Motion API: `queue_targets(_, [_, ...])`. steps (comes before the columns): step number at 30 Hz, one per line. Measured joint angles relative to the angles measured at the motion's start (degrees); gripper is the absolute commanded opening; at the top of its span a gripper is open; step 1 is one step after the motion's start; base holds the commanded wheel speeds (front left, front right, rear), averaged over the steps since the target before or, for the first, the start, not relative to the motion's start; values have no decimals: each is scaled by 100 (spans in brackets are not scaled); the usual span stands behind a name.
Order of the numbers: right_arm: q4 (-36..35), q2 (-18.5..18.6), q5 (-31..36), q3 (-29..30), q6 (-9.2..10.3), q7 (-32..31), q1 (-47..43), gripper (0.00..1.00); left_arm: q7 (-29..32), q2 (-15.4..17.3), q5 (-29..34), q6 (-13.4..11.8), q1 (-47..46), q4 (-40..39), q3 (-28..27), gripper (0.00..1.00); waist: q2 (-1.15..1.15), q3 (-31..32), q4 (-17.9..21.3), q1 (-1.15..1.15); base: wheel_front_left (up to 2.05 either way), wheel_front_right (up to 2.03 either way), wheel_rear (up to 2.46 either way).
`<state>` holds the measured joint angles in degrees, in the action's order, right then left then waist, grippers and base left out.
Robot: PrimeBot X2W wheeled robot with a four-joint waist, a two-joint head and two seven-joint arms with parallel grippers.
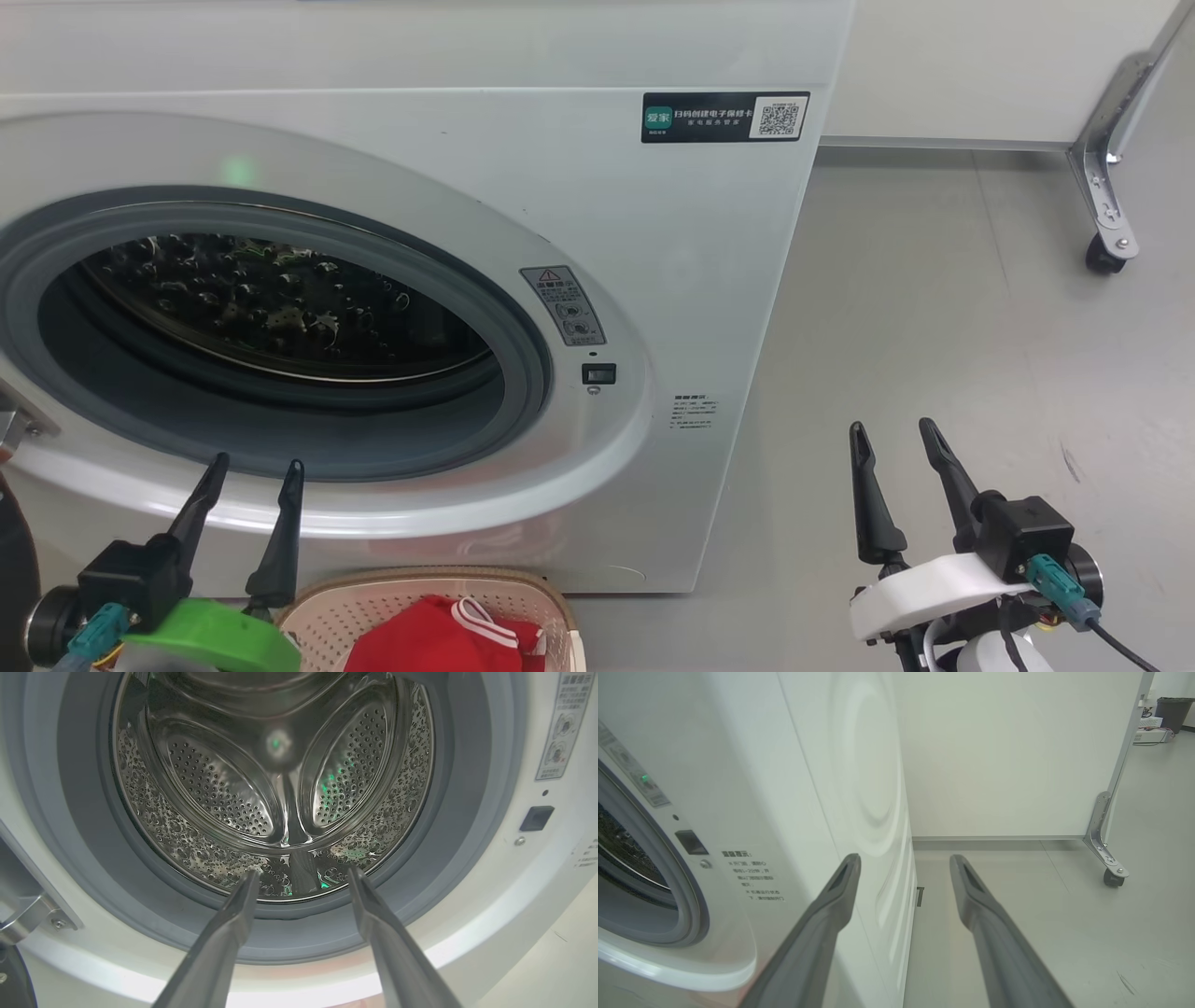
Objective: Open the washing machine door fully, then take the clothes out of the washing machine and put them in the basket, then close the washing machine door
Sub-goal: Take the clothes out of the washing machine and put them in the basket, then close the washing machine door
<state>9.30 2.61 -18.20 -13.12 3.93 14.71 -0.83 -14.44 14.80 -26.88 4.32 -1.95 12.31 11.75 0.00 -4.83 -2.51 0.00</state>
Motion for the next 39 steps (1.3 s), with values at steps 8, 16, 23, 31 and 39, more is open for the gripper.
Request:
queue_targets(8, [-16, -1, -1, 0, 0, 0, -35, 100, 0, -81, 177, 9, 232, -172, -114, 100, 0, -20, 32, 0, 0, 0, 0])
queue_targets(16, [-22, -1, -1, 0, -3, 0, -37, 100, 0, -204, 236, 54, 375, -250, -264, 100, 0, -38, 40, 0, -11, 14, -4])
queue_targets(23, [-20, -1, 1, 10, -32, 0, -37, 100, 0, -297, 385, 102, 433, -347, -361, 100, 0, -47, 37, 0, -39, 39, 0])
queue_targets(31, [-20, -1, 11, 18, -33, 0, -37, 100, 0, -347, 487, 154, 461, -390, -433, 100, 0, -63, 30, 0, -70, 70, 0])
queue_targets(39, [-20, -1, 11, 18, -33, 0, -37, 100, 0, -417, 539, 192, 485, -413, -489, 100, 0, -96, 20, 0, -102, 102, 0])
